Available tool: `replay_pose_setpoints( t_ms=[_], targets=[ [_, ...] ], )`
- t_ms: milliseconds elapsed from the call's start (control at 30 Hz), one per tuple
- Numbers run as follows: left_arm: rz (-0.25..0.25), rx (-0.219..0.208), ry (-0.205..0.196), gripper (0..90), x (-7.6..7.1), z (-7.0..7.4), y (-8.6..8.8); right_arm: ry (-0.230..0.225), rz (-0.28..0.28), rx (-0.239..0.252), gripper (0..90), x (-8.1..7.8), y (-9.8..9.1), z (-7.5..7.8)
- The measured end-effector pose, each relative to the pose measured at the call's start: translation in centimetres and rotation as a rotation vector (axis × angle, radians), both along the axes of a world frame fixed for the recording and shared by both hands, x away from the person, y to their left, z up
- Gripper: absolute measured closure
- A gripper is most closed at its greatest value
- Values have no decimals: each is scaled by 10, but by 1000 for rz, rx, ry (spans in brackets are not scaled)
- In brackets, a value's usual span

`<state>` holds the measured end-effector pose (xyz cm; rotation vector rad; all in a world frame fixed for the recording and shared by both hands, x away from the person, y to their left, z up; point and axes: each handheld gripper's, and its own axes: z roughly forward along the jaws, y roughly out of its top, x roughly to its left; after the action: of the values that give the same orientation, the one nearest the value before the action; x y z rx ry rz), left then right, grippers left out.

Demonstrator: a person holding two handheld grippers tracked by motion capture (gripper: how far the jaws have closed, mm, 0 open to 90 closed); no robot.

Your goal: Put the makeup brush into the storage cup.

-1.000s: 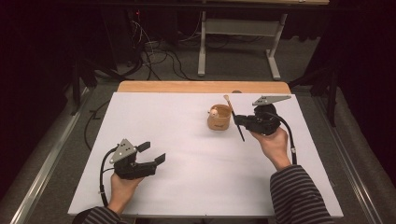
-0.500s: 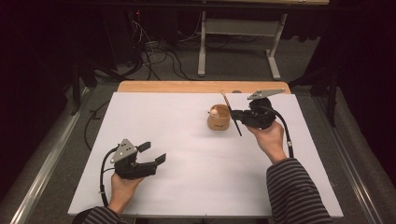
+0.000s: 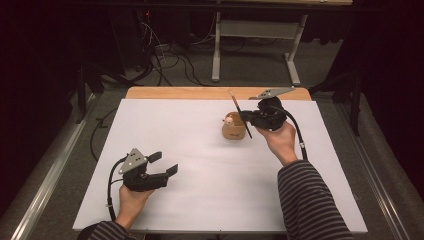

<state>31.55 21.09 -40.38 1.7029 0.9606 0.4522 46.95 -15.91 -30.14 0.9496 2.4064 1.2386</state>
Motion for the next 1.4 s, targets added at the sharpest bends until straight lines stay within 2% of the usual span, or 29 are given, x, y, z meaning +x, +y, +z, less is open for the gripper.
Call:
replay_pose_setpoints(
  t_ms=[333,700,933,1167,1400],
  targets=[
    [-1,0,7,232,1,0,0,-8,-21,35,852,13,6,6],
    [2,-1,-5,235,0,1,2,-11,-54,40,852,28,11,3],
    [-9,6,1,237,0,0,0,-17,-75,37,852,34,12,1],
    [-9,7,5,238,1,0,1,-47,-67,56,852,41,17,1],
    [-12,12,11,239,1,0,1,-44,-67,28,852,46,23,-6]
  ],
)
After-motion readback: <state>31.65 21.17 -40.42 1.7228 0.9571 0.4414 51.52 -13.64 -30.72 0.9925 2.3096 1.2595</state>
